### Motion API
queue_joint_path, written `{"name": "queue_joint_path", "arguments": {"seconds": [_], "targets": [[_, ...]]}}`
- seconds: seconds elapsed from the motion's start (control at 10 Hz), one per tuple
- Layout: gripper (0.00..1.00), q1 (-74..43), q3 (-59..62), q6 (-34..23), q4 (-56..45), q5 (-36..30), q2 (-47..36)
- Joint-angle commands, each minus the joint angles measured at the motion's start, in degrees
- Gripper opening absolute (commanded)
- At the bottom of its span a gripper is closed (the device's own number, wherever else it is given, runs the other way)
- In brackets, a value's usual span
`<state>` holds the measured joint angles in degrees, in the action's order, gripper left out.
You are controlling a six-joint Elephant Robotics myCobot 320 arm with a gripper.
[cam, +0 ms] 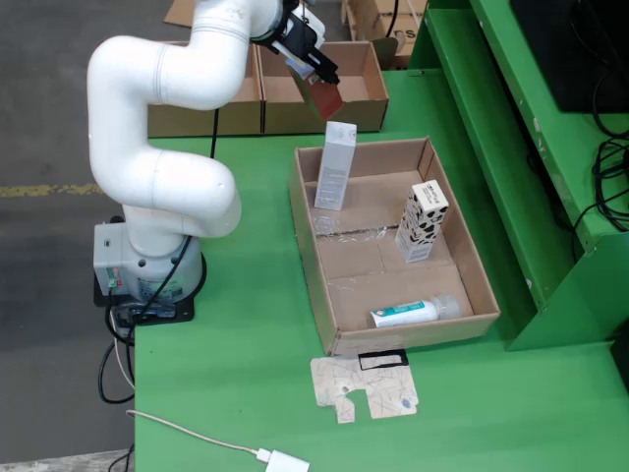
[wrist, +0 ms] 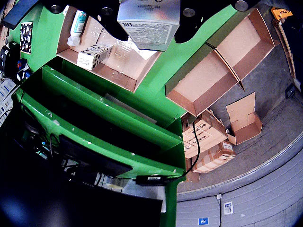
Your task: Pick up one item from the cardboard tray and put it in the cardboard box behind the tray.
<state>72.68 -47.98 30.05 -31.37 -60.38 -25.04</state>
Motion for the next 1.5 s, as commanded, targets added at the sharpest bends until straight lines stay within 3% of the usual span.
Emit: {"name": "queue_joint_path", "arguments": {"seconds": [0.0,0.9,1.4], "targets": [[0.0,12.8,0.9,5.0,-8.7,1.6,-0.8],[0.0,14.1,-2.2,6.0,-6.5,1.3,-0.3],[0.0,13.9,-4.6,4.4,0.5,-0.4,4.9]]}}
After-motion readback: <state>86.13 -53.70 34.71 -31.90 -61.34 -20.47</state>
